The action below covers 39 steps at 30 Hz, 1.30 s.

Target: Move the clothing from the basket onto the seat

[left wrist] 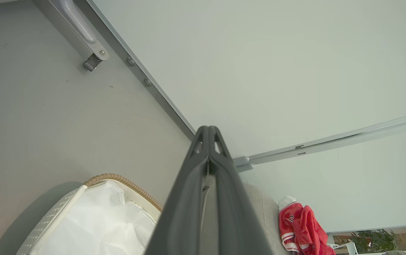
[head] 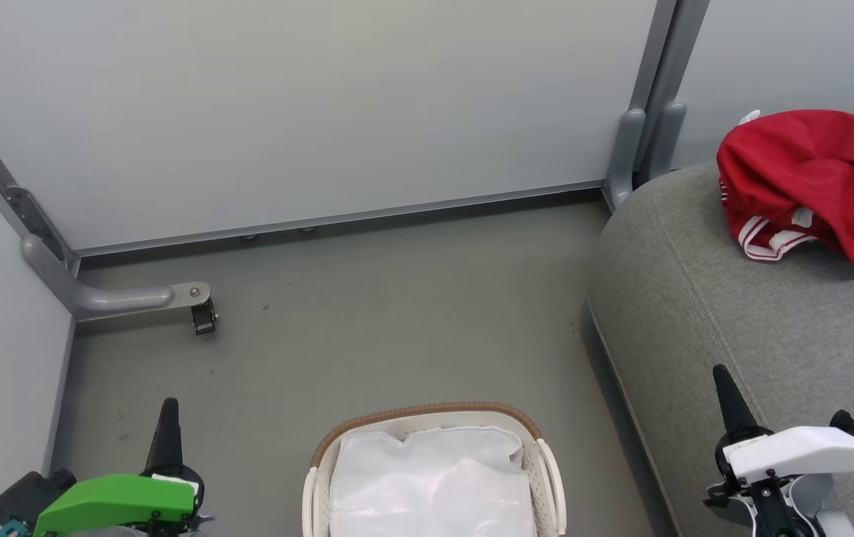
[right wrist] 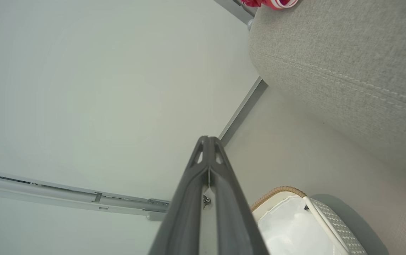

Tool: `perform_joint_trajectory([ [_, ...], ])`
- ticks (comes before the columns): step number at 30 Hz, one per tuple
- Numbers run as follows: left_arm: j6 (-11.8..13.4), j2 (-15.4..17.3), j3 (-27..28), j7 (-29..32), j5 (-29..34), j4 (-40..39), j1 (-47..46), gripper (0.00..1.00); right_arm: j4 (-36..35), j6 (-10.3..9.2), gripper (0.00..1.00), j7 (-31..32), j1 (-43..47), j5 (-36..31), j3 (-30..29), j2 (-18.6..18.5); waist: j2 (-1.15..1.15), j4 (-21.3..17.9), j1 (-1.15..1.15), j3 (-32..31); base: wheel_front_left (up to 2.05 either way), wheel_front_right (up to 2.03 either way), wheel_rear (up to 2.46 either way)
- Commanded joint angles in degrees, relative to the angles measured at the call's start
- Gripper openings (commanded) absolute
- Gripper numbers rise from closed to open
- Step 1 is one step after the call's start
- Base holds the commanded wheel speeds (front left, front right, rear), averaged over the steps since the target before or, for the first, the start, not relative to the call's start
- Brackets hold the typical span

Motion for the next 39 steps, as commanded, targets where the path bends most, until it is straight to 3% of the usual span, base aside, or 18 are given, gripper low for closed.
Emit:
perform_joint_trajectory([
  [1, -0.3, 0.22, 0.49, 0.47, -1.65, -0.79, -1.72, 0.0, -0.8, -0.04, 0.0, 0.38, -1.05, 1.62, -0.35, -0.33, 0.0, -0.03, 0.0, 0.01, 0.0, 0.0, 0.0],
  [39, -1.15, 0.31, 3.03, 5.5, -18.84, -1.93, -4.11, 0.0, -1.71, -0.05, 0.0, 5.44, -2.02, 19.82, -2.64, -0.46, 0.0, -0.76, 0.0, 0.41, 0.0, 0.0, 0.0],
])
